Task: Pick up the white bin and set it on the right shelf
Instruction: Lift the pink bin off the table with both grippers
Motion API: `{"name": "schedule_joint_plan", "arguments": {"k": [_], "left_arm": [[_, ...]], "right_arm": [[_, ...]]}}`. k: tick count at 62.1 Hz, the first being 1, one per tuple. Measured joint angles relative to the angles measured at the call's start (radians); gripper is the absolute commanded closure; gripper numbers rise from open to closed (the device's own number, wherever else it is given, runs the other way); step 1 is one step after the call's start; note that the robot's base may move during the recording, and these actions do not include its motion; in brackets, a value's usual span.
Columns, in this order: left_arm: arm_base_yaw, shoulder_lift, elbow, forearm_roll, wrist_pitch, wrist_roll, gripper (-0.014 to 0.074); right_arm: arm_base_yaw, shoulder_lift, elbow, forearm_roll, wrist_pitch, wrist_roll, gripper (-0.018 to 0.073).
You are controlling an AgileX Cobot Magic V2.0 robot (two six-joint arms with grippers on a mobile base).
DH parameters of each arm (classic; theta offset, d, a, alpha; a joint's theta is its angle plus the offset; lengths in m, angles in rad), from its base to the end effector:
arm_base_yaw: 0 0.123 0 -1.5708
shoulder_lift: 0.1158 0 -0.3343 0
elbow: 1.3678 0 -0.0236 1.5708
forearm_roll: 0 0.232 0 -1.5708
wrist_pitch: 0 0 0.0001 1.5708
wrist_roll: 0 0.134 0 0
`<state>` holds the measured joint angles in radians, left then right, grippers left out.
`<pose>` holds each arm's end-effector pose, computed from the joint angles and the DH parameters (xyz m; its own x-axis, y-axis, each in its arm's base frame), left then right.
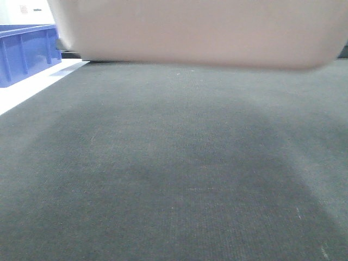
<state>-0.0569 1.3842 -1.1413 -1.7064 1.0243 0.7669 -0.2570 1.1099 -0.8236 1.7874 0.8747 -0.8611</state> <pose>0.2734 -0.1292 0.4483 -0.7318 -0.4237 -0.5338 0.4815 0.2330 -0.8449 0.2262 0.0444 0.4195 -0.4534 0.7096 -0.5393 -0.3250 0.4318 0.8414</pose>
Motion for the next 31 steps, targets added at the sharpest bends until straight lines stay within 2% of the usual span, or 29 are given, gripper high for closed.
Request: {"name": "schedule_joint_plan", "arguments": {"k": [13, 31], "left_arm": [[-0.016, 0.000, -0.062, -0.020, -0.013, -0.005, 0.0722], [-0.016, 0.000, -0.072, -0.022, -0.015, -0.006, 0.0722]], "right_arm": [[0.016, -0.018, -0.094, 0.000, -0.046, 0.012, 0.0497], [0.019, -0.018, -0.103, 0.000, -0.055, 0.014, 0.0497]]}}
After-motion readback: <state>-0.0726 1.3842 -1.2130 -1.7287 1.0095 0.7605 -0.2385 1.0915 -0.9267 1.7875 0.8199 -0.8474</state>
